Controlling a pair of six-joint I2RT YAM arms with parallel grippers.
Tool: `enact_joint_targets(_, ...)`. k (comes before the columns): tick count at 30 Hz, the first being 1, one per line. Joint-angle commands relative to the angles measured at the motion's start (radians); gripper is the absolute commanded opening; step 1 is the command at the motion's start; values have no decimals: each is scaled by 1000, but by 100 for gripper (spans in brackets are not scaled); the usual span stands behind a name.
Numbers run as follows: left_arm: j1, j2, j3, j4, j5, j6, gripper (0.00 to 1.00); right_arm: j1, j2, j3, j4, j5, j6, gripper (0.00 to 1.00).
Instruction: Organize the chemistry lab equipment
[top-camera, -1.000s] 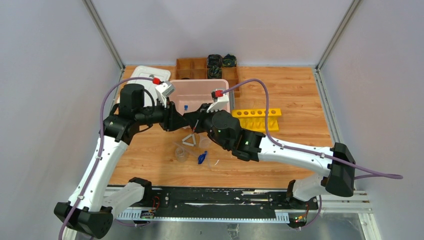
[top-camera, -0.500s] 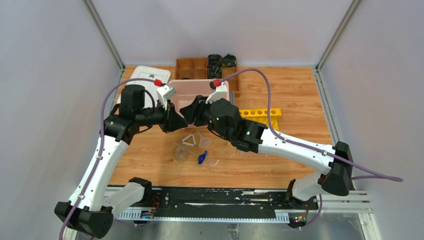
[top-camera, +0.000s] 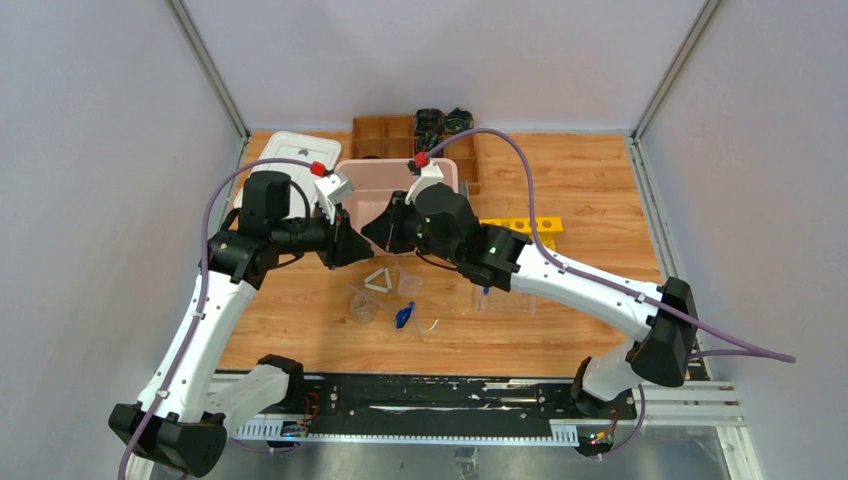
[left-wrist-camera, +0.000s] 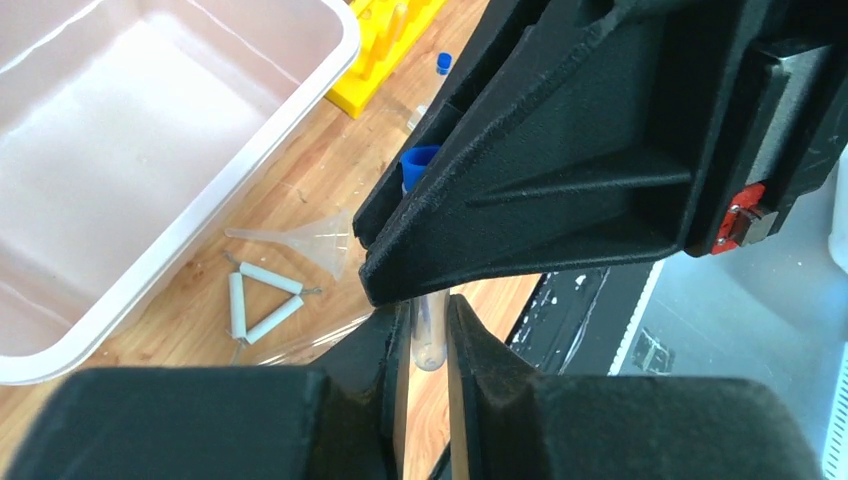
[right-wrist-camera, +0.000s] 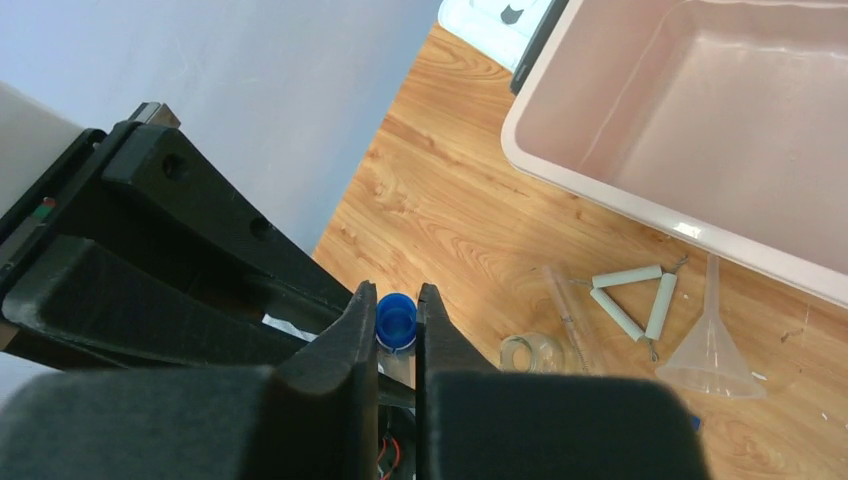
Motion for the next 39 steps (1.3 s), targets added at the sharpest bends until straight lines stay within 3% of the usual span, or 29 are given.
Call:
enact_joint_targets(1, -3, -8, 13, -4, -16, 14, 21, -25, -23, 22, -13, -40, 2, 0)
enact_joint_targets(3, -3, -9, 18, -13, -37, 20, 45, -35, -58, 4, -36, -25, -25, 0)
enact_joint_targets(6, -3, -8, 30, -29, -102, 36, 95, -56, -140, -45, -109, 51, -96, 0)
enact_joint_targets(7, -3, -9, 35, -30, -139, 35, 99, -58, -179, -70, -142, 105, -123, 0)
enact_joint_targets(13, -3, -9, 58, -34, -203, 44, 100, -130, -437, -312, -266, 339, -196, 0)
enact_joint_targets(20, -3, -11, 59, -34, -202, 41, 100, -249, -621, -575, -272, 412, -203, 0)
enact_joint_targets(39, -3, -23, 52, -35, -199, 60, 100, -267, -456, -815, -28, 519, -307, 0)
